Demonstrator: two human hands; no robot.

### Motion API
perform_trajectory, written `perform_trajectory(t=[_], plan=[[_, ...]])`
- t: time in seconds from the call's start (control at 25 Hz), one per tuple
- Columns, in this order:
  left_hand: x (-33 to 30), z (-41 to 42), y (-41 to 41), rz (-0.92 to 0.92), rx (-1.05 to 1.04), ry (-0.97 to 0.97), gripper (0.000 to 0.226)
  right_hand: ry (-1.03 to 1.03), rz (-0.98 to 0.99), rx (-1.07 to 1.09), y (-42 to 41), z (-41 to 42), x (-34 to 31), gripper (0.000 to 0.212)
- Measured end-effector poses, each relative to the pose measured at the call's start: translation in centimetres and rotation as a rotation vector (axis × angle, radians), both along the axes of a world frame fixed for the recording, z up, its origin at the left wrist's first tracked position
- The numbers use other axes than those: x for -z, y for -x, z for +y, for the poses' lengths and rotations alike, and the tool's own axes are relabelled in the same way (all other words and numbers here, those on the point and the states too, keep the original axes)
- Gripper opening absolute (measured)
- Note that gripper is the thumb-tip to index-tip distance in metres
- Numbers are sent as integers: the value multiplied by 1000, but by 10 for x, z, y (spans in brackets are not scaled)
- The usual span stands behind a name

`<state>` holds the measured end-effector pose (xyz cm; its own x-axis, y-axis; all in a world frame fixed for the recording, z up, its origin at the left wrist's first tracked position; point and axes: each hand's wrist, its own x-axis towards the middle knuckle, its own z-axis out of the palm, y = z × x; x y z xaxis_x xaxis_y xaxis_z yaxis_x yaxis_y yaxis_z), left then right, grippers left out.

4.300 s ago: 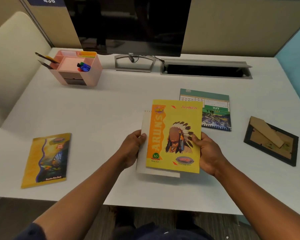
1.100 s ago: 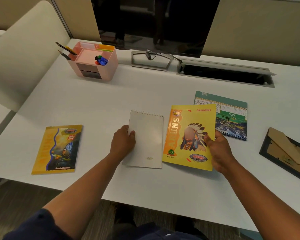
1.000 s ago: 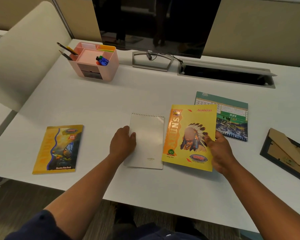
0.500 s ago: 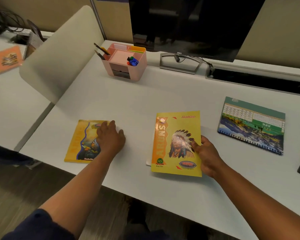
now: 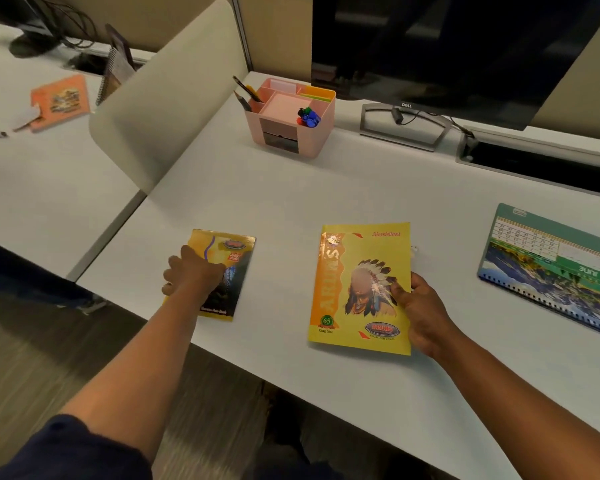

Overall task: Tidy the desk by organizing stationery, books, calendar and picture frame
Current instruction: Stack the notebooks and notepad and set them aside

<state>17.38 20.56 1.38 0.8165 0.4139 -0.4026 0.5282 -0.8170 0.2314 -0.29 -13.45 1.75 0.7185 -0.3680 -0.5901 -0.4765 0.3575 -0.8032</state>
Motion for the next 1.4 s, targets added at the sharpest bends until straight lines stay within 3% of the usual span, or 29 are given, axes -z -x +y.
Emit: perform_trajectory(t=[0.2,0.28,0.4,0.52,0.64,0.8,1.2,1.4], plan=[[-16,-3,0,33,-5,-39,94,7,3,-12,-4,2,3,19],[-17,-7,3,0,30,40,92,2,0,-15,-4,4,4,19],[-20,-24,8,-111,135,293,51,0,-10,-26,-3,4,2,19],[-46,-48,11,-186,223,385,22,-4,-29,-17,0,1,-3,20],[-76,-62,6,-248,173,557,25,-12,-30,7,4,-7,-8,20],[-79,-93,16,-111,87,888,29,-78,-45,34,14,-12,-18,20],[-35,-167,75,95,219,977,36,-194,-98,76,35,-10,-29,23],[-34,-188,91,30,258,1012,39,-207,-135,40,41,-13,-32,30]])
